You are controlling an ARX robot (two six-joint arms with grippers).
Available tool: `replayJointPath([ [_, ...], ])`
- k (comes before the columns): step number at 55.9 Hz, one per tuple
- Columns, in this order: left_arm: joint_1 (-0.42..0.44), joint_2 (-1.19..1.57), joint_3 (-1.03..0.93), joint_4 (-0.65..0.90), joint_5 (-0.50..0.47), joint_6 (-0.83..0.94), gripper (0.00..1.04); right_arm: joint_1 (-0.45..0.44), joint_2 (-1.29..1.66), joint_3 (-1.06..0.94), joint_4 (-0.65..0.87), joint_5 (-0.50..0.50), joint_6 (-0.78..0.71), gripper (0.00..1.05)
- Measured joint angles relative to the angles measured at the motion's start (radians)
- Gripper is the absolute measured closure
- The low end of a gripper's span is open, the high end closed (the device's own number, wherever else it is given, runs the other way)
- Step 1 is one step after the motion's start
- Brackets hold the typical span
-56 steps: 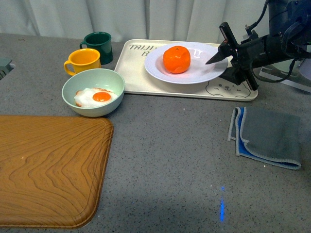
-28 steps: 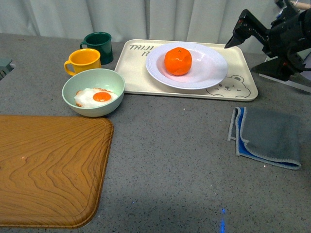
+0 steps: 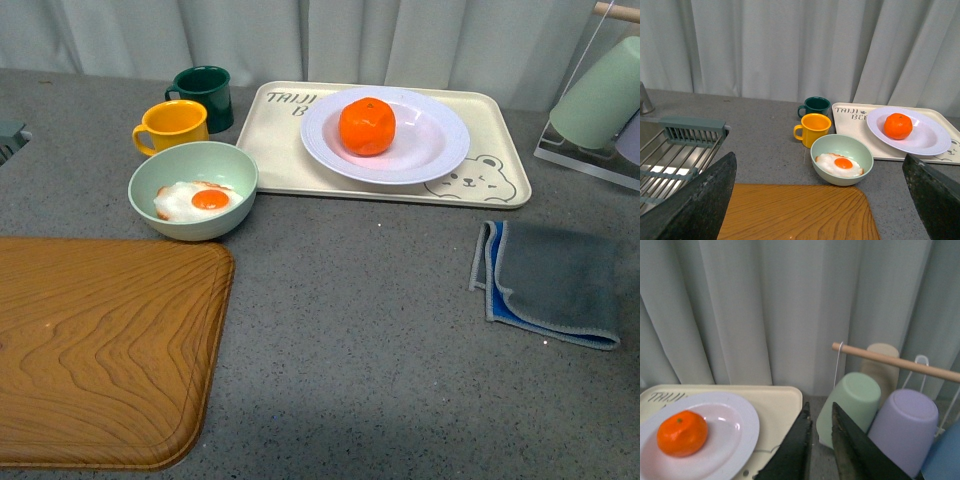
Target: Place orange and plate with both arms
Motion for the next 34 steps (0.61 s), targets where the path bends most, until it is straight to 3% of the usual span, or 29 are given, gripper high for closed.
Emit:
replayJointPath([
  [2,0.000,0.000,0.000,0.000,0.000,0.000,0.07,-0.007,-0.029,-0.039,0.002,-0.010,-0.002,1.04],
  [5,0.000,0.000,0.000,0.000,0.000,0.000,0.07,-0.024,-0.075,-0.103,0.006,-0.048,-0.007,1.04],
  [34,0.000,0.000,0.000,0.000,0.000,0.000,0.07,-0.044,-0.530,-0.399,-0.149,-0.047,-0.007,1.04],
])
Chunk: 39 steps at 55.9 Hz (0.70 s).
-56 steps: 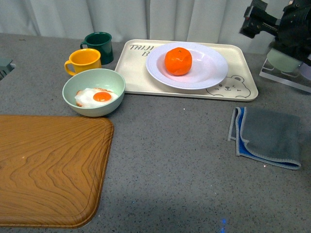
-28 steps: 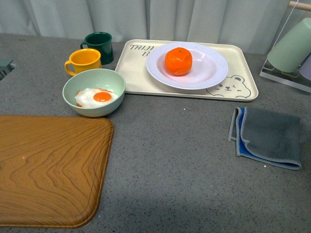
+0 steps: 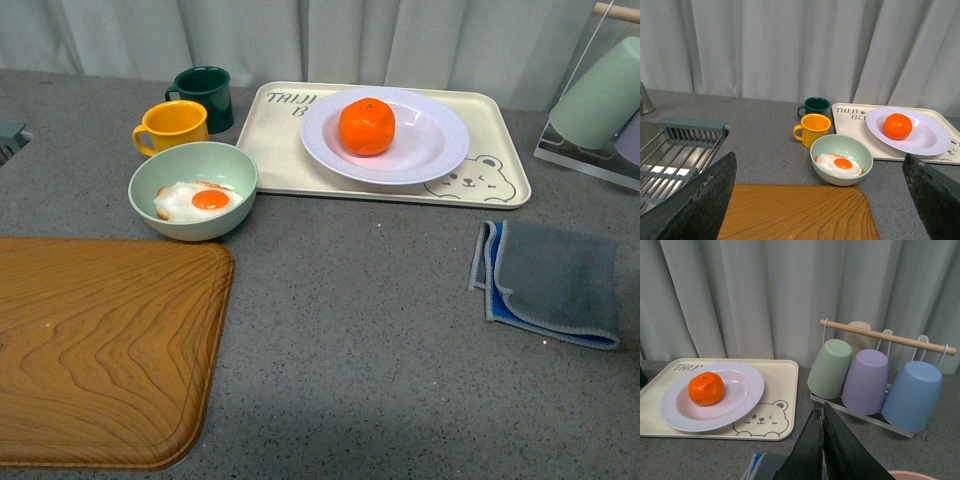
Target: Place orange and plate with both arms
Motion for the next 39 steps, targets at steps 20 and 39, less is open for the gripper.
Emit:
replayJointPath([
  [20,0.000,0.000,0.000,0.000,0.000,0.000,0.07,0.000,-0.306,-0.104,-0.201,0.000,0.000,1.04],
  [39,0.000,0.000,0.000,0.000,0.000,0.000,0.07,0.000,-0.590,-0.145,-0.438,0.000,0.000,1.04],
])
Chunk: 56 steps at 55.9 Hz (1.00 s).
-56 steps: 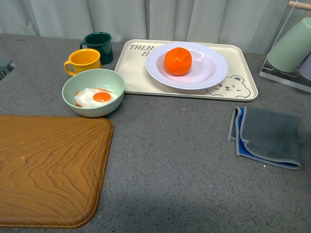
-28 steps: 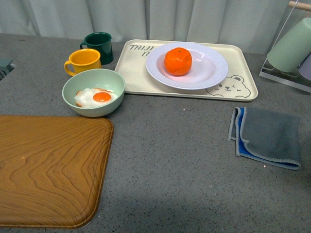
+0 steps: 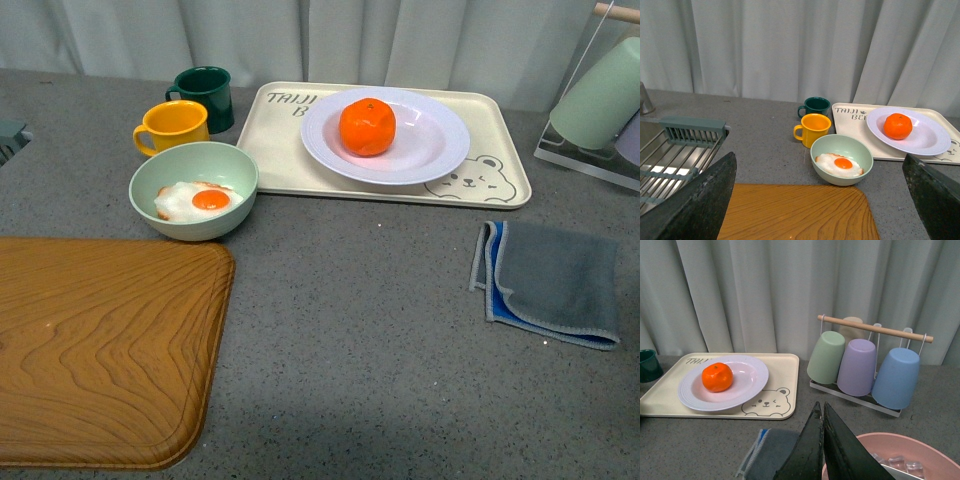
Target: Place orange and plate with both arms
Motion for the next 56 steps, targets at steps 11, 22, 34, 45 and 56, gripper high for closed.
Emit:
replayJointPath([
  [11,0.000,0.000,0.000,0.000,0.000,0.000,0.07,0.000,-0.135,-0.004,-0.123,0.000,0.000,1.04],
  [22,0.000,0.000,0.000,0.000,0.000,0.000,0.07,0.000,-0.250,-0.005,-0.231,0.000,0.000,1.04],
  [34,0.000,0.000,0.000,0.000,0.000,0.000,0.07,0.000,-0.353,-0.005,-0.330,0.000,0.000,1.04],
  [45,0.000,0.000,0.000,0.000,0.000,0.000,0.07,0.000,-0.421,-0.005,-0.396,0.000,0.000,1.04],
  [56,0.000,0.000,0.000,0.000,0.000,0.000,0.07,0.000,-0.471,-0.005,-0.447,-0.001,0.000,1.04],
])
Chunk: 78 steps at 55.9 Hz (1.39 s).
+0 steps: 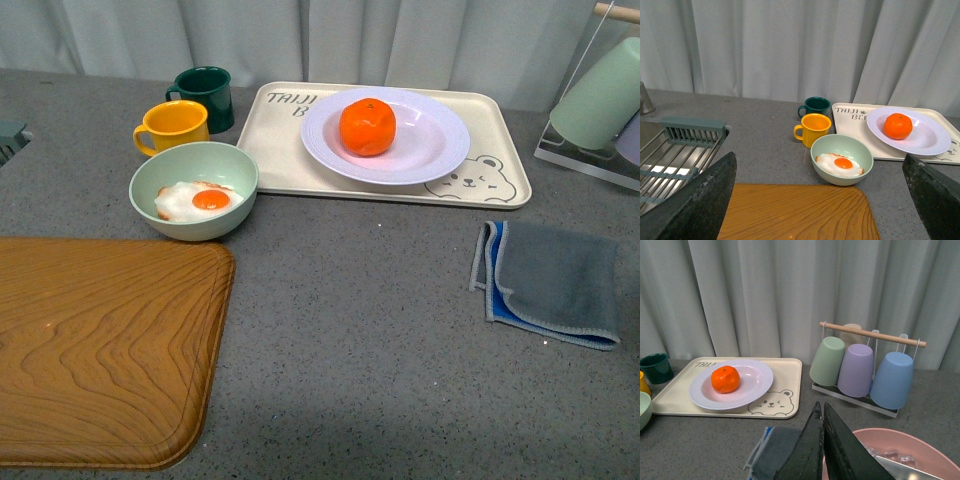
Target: Place orange and plate with both arms
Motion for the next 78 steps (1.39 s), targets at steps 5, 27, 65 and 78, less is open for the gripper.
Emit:
replayJointPath([
  [5,0.000,0.000,0.000,0.000,0.000,0.000,0.07,0.000,-0.026,0.000,-0.025,0.000,0.000,1.04],
  [27,0.000,0.000,0.000,0.000,0.000,0.000,0.07,0.000,-0.200,0.001,-0.206,-0.003,-0.002,0.86],
  [65,0.000,0.000,0.000,0.000,0.000,0.000,0.07,0.000,-0.200,0.001,-0.206,-0.003,-0.001,0.09],
  [78,0.000,0.000,0.000,0.000,0.000,0.000,0.07,0.000,-0.200,0.001,-0.206,-0.003,-0.001,0.09],
])
